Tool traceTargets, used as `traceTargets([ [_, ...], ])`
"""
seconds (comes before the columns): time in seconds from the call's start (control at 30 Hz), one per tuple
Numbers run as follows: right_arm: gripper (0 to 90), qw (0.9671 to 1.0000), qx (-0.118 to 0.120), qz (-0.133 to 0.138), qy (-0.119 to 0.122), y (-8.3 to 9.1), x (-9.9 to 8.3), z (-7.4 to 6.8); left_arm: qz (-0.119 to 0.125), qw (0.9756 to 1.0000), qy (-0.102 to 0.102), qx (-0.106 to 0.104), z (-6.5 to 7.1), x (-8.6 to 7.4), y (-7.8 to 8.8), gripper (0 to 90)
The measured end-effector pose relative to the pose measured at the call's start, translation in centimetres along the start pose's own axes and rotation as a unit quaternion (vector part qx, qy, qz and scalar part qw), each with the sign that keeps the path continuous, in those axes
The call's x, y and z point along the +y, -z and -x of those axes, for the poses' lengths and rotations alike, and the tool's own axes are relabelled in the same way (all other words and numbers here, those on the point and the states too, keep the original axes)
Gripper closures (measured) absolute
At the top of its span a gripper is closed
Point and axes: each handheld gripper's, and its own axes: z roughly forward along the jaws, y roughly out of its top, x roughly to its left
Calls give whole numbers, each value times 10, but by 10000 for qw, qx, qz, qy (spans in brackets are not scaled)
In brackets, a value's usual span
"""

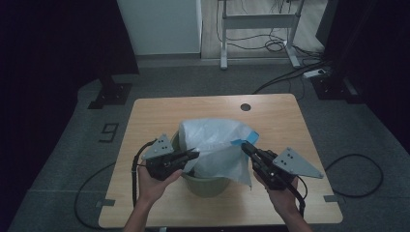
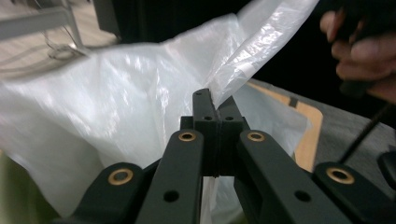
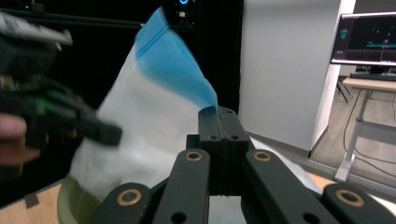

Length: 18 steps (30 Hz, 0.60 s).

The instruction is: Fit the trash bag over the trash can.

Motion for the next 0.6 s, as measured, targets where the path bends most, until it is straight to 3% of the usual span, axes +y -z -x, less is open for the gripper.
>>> traceTargets([
  [0.2, 893, 10000, 88, -28, 4, -13, 1, -6, -278, 9994, -6, -215, 6, -11, -1, 849],
  [0.3, 893, 9998, 175, -110, 6, -23, -2, -10, -364, 9992, -80, -139, 9, -12, 4, 694],
  [0.37, 893, 9996, 241, -158, 6, -28, -4, -13, -209, 9997, -130, 39, 12, -10, 12, 570],
  [0.43, 893, 9993, 312, -213, 25, -33, -7, -17, -84, 9999, -87, 15, 12, -6, 18, 459],
  [0.6, 893, 9985, 446, -321, -14, -41, -12, -24, 166, 9998, -114, -46, 11, 4, 27, 388],
])
